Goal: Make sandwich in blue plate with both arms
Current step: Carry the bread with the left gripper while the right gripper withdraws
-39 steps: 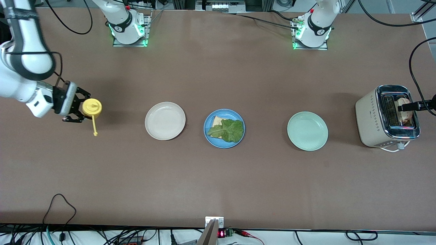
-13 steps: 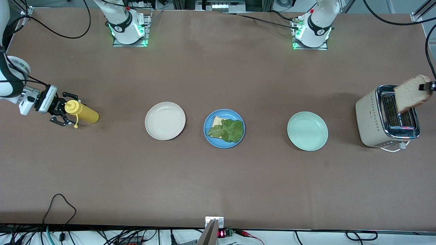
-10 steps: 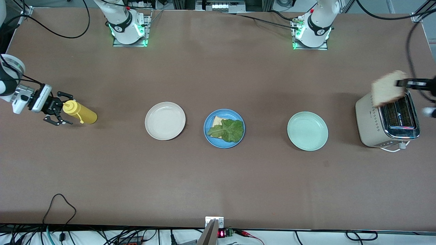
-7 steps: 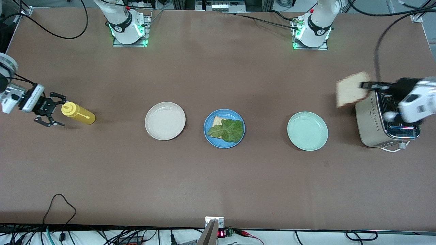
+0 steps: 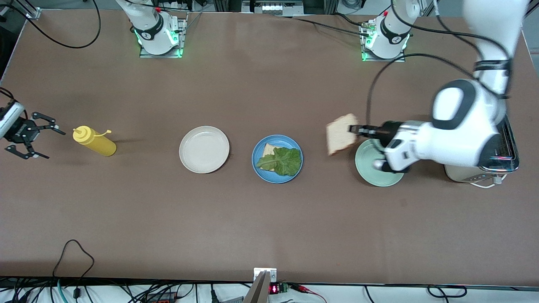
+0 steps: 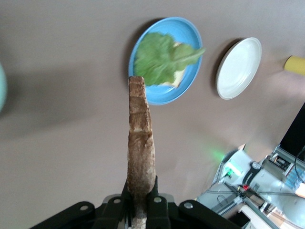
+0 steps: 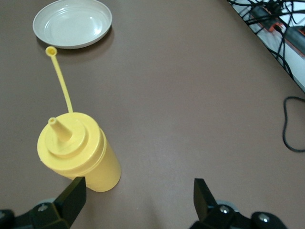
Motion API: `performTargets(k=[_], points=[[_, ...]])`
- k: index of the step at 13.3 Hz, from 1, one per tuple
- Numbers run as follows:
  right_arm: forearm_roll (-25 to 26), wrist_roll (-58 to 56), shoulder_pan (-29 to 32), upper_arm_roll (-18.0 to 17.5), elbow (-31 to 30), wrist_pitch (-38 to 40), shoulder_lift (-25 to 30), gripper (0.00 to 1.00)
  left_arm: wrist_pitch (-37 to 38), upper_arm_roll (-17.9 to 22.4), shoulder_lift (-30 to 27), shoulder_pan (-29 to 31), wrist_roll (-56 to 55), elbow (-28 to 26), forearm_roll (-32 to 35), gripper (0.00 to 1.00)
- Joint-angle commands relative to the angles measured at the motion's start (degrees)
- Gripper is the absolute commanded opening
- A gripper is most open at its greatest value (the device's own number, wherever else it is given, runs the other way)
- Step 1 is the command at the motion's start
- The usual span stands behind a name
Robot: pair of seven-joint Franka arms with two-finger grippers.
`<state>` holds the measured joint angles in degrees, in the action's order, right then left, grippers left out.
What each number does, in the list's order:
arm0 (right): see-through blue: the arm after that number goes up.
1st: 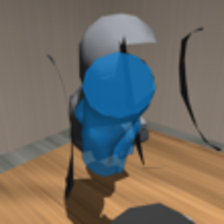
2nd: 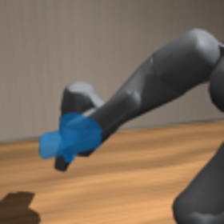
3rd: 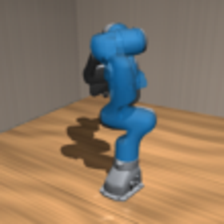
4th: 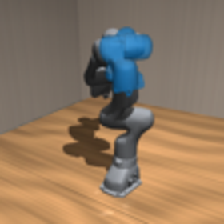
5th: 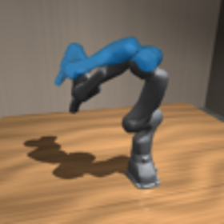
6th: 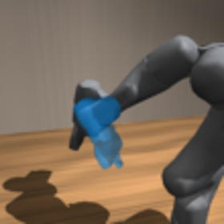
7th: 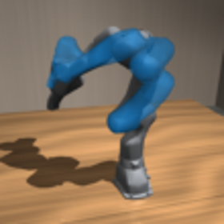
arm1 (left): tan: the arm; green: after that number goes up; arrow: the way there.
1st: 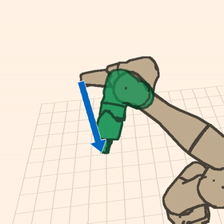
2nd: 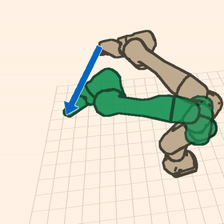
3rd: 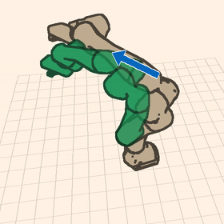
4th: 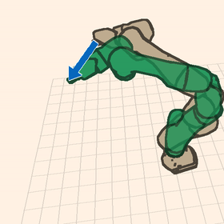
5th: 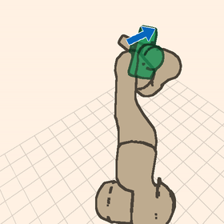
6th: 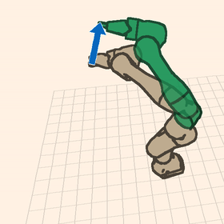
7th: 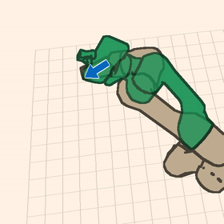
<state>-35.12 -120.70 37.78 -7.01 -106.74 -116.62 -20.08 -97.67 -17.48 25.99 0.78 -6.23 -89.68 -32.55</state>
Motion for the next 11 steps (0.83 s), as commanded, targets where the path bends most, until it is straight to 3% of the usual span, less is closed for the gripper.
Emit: performTargets(k=[1, 3, 6, 8, 11], points=[[4.6, 10.9, -1.7, -0.1, 2.1, 1.8, 4.3, 1.0, -8.8, 0.4, 1.9, -4.9, -0.4, -0.9, -4.5, 0.01], [7.8, 18.7, -4.1, -0.1, 3.0, 3.3, 8.5, 1.0, -14.0, 0.4, 3.9, -8.8, -0.4, -1.0, -8.7, 0.01], [14.4, 38.1, -10.1, -0.1, 6.2, 7.4, 13.1, 1.0, -20.1, 0.3, 6.7, -11.5, 0.3, -0.9, -9.4, 0.01], [19.1, 53.3, -15.9, 0.1, 9.3, 12.1, 15.2, 1.0, -25.3, 0.2, 8.1, -13.4, 1.7, -0.8, -12.5, 0.01], [24.5, 78.0, -26.4, 3.5, 15.1, 20.1, 15.3, 1.0, -28.4, 0.2, 10.3, -14.1, 3.1, -0.7, -13.4, 0.01]])
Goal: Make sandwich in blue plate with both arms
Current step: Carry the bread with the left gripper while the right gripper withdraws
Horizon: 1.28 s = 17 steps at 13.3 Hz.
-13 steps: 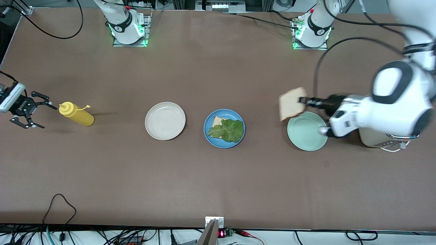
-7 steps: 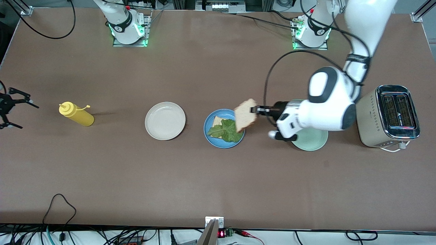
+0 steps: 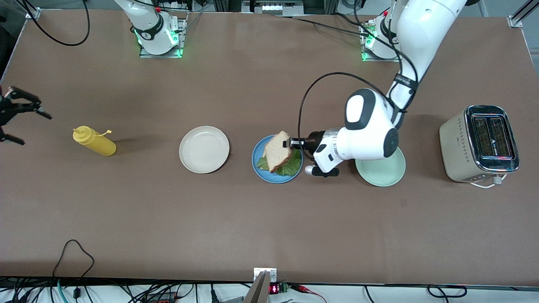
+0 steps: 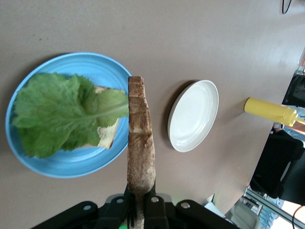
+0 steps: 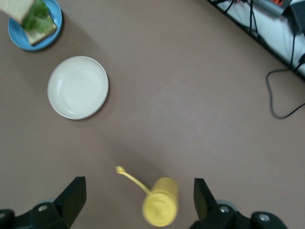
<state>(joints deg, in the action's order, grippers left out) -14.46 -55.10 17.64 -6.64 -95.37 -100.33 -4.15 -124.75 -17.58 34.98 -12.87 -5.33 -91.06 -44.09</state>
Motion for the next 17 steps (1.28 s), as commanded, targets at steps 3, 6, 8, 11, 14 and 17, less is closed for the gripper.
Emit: performTargets(k=[3, 6, 8, 11, 14, 17], points=[[9.8, 25.6, -19.7, 10.9, 4.9, 8.0, 1.2, 1.0, -1.4, 0.3, 3.2, -0.9, 2.5, 0.6, -2.0, 0.02], [13.0, 42.7, -25.6, 13.2, 5.0, 13.0, 1.8, 1.0, -1.4, 0.3, 4.0, -0.9, 3.7, 0.6, -4.1, 0.02], [12.8, 47.4, -25.9, 13.1, 4.9, 13.7, 1.4, 1.0, -1.3, 0.3, 4.3, -0.8, 7.4, 0.5, -8.0, 0.01], [13.5, 48.9, -25.4, 13.3, 4.9, 13.0, 1.0, 1.0, -1.3, 0.3, 4.5, -0.8, 8.6, 0.4, -8.6, 0.02], [16.0, 49.1, -25.3, 13.3, 5.0, 12.2, -0.2, 1.0, -1.3, 0.4, 7.7, 0.7, 15.0, 0.4, -8.6, 0.02], [16.0, 49.4, -25.3, 13.4, 4.8, 12.6, -0.6, 1.0, -1.4, 0.5, 9.6, 1.3, 17.2, 0.4, -8.6, 0.21]])
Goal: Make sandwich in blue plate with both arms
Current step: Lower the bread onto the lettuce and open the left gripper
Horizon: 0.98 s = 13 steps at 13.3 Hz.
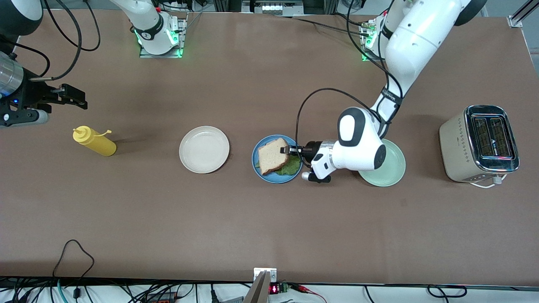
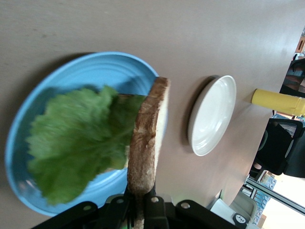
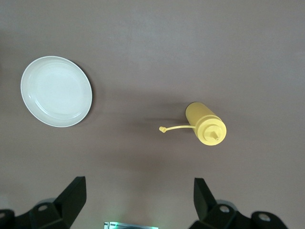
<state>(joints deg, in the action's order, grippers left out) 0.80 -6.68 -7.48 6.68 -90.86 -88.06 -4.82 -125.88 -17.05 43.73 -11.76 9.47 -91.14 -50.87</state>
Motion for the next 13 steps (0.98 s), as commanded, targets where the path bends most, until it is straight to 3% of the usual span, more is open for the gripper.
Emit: performTargets(k=[1, 3, 7, 11, 13], points=[[0.7, 2.4, -0.4, 0.1, 0.2, 0.5, 0.2, 1.0, -0.2, 0.3, 1.2, 0.2, 2.4, 0.8, -1.8, 0.47], [0.6, 6.6, -0.7, -0.1, -0.2, 0.4, 0.5, 1.0, -0.3, 0.4, 1.6, 0.2, 2.5, 1.1, -1.9, 1.0], [-0.2, 6.1, 1.1, 0.4, -6.2, -2.6, 4.2, 1.0, -0.3, 0.4, 0.1, 1.9, 2.2, 1.7, -1.1, 1.0], [-0.2, 3.8, 2.5, 0.5, -6.3, -2.4, 4.3, 1.0, 0.4, 1.5, -5.3, 2.7, 0.1, 0.6, 0.1, 1.0], [-0.2, 4.0, 2.4, 0.4, -6.3, -2.7, 4.3, 1.0, 0.4, 1.6, -7.3, 2.7, -4.5, 0.9, 7.8, 1.0]])
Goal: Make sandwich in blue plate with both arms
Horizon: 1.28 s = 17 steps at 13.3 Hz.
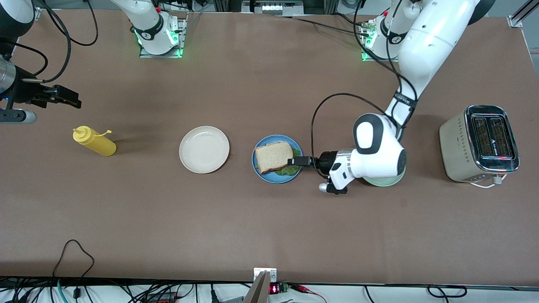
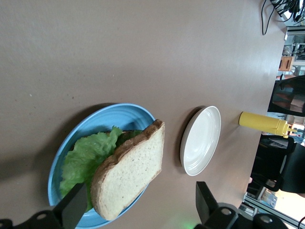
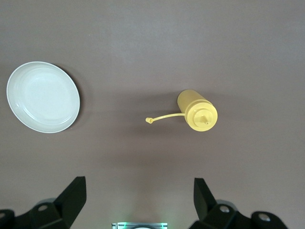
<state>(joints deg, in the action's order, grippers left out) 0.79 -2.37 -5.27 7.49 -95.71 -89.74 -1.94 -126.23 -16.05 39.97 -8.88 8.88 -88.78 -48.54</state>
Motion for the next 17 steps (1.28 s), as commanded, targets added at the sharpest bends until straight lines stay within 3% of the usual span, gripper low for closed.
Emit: performTargets(k=[1, 7, 10, 13, 14, 15, 17], points=[[-0.2, -0.3, 0.1, -0.4, -1.4, -1.2, 1.4, 1.0, 0.7, 0.6, -4.5, -0.2, -6.6, -1.4, 10.0, 1.0], [0.0, 0.3, -0.3, -0.6, -1.1, -1.4, 1.3, 1.0, 7.1, 1.1, -10.1, 3.4, -10.5, -1.0, 28.7, 1.0], [0.1, 0.3, -0.4, -0.9, -1.1, -1.4, 1.3, 1.0, 10.7, 3.0, -14.5, 6.9, -10.0, -1.0, 38.9, 1.0], [0.4, 0.3, -1.0, -1.0, -1.1, -1.4, 1.3, 1.0, 14.3, 7.6, -21.2, 7.9, -9.9, -1.0, 51.2, 1.0], [0.4, 0.3, 0.1, -1.9, -1.0, -1.5, 1.2, 1.0, 14.3, 9.6, -23.5, 7.9, -9.9, -1.0, 53.3, 1.0], [0.4, 0.3, 3.3, -5.2, -1.0, -1.5, 1.3, 1.0, 14.8, 11.6, -25.9, 7.9, -9.9, -1.0, 53.3, 1.0], [0.4, 0.3, 7.8, -10.4, -1.0, -1.5, 1.3, 1.0, 20.4, 12.2, -29.8, 9.9, -10.1, -1.2, 52.4, 1.0]])
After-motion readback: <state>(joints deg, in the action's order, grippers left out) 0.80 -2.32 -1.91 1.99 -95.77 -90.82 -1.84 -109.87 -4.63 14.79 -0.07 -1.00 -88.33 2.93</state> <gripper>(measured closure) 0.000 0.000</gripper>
